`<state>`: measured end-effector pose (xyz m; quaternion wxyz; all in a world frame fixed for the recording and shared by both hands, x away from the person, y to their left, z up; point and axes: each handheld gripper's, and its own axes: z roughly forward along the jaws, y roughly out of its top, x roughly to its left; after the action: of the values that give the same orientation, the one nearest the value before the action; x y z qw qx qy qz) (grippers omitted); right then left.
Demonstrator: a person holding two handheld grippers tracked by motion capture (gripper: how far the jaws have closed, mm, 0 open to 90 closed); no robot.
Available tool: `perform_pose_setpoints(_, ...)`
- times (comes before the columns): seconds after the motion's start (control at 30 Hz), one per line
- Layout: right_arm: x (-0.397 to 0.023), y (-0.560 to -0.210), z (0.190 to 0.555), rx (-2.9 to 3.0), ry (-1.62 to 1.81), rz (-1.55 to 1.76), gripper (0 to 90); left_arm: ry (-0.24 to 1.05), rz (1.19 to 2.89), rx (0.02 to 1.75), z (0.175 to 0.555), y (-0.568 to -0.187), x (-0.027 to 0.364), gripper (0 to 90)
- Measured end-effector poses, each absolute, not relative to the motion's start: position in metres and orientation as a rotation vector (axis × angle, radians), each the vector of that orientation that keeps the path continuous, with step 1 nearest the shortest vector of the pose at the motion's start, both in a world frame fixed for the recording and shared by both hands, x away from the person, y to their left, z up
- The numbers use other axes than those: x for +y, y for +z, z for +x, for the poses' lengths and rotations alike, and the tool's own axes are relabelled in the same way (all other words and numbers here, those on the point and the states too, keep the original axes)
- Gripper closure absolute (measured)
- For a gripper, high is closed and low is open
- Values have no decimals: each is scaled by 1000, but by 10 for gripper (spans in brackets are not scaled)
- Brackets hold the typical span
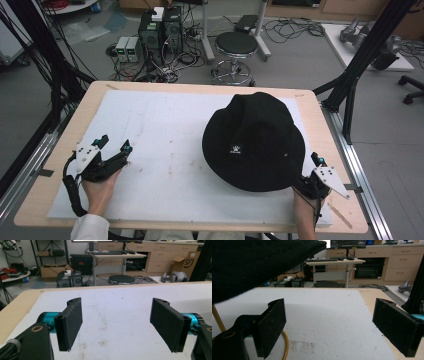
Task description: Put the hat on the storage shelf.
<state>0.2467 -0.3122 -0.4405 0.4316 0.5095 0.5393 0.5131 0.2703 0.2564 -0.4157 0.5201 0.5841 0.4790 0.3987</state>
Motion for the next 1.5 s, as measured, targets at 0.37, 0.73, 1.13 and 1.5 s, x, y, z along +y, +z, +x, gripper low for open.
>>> perform_pose_setpoints(0.37,-312,-441,248,1357,1276,1265,109,954,1409,1181,270,-426,261,262)
perform_pose_setpoints(0.73,-313,-443,249,1361,1300,1287,109,944,1413,1194,267,-430,264,264)
perform_pose_setpoints(1.13,-313,-442,249,1358,1305,1296,109,880,1381,1236,266,-433,269,272)
perform_pose_setpoints(1.5,-314,-443,249,1361,1309,1302,109,872,1409,1225,266,-434,265,273)
